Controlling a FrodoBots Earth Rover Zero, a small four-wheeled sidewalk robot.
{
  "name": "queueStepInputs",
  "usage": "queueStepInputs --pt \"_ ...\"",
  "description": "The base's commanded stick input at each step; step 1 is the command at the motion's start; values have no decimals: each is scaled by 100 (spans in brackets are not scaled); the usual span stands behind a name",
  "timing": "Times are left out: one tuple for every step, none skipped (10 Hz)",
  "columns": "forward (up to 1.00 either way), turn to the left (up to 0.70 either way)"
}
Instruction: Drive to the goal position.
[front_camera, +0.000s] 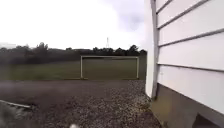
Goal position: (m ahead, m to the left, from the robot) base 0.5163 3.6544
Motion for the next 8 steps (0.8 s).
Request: queueStepInputs --pt "0 0" --pt "0 0" --pt "0 0" --pt "0 0" --pt "0 0" --pt "0 0" --pt "2 0" --pt "4 0"
